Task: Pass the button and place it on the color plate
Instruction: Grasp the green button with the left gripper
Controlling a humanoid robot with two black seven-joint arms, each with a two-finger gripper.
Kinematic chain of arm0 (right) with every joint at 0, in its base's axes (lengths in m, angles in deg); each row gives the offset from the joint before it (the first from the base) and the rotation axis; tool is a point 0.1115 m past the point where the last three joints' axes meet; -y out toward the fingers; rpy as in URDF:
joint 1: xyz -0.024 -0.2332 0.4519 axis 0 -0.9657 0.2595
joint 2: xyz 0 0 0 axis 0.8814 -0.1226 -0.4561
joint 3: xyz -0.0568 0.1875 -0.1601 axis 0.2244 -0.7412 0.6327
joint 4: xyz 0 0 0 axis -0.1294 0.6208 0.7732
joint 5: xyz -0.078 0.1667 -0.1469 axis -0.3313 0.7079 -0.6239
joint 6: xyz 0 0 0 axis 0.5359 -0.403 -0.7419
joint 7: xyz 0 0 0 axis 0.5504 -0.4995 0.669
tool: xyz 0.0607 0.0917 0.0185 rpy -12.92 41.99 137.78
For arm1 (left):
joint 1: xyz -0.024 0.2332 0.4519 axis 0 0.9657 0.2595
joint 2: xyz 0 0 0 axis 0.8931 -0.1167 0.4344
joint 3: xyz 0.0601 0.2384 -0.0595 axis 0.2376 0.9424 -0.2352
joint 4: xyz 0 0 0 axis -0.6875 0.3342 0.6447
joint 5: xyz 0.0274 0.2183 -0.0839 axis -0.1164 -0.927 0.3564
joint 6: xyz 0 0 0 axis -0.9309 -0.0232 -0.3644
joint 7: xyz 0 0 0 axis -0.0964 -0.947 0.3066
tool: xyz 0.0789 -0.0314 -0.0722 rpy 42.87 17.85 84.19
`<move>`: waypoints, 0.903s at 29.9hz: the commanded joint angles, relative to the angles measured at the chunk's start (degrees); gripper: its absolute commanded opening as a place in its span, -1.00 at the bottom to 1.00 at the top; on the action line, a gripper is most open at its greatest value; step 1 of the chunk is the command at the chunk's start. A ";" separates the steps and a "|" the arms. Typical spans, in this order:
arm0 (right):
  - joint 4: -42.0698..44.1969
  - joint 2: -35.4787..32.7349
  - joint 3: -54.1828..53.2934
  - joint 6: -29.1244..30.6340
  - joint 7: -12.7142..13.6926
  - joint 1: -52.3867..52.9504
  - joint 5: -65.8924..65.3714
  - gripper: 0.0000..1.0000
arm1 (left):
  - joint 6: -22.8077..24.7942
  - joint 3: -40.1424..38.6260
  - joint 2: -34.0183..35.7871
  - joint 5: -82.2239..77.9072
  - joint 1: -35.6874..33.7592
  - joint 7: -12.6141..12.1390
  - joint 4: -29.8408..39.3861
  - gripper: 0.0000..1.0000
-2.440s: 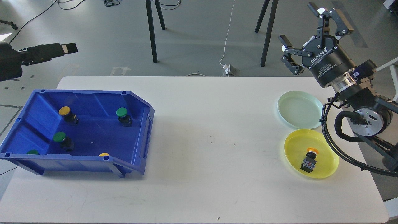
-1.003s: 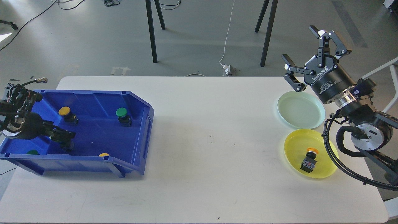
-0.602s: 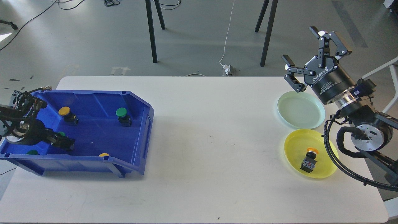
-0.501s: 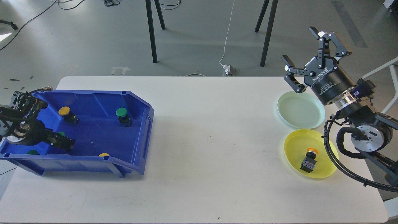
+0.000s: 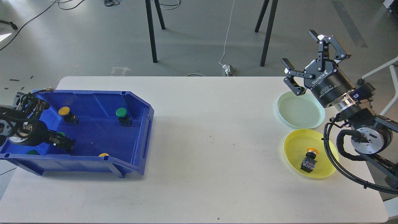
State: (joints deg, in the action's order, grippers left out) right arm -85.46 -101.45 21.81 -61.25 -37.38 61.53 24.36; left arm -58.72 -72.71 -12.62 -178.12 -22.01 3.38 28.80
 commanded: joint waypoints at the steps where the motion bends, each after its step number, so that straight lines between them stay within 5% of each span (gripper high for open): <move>1: 0.00 0.00 -0.02 0.00 0.00 -0.21 0.00 0.92 | 0.00 0.82 0.12 0.08 -0.03 0.00 0.00 0.26; 7: 0.09 0.00 -0.02 0.00 0.00 -0.38 0.00 0.92 | -0.05 0.91 0.12 -0.01 0.14 0.00 0.09 -0.40; 11: 0.09 0.00 -0.02 0.00 0.00 -0.56 0.00 0.92 | -1.37 0.91 0.12 -0.01 0.05 0.00 0.09 -0.60; 21: 0.09 0.00 -0.19 0.00 0.00 -1.09 0.00 0.92 | -1.63 0.74 0.12 0.08 -0.74 0.00 0.61 -0.74; 27: 0.18 0.00 -0.28 0.00 0.00 -1.09 0.00 0.92 | -1.46 0.56 2.92 0.26 -2.84 0.00 7.10 -0.75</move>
State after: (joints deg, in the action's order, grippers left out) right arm -85.36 -101.45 21.53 -61.25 -37.39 60.46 24.36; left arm -60.35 -72.09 -11.74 -177.95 -23.62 3.37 32.10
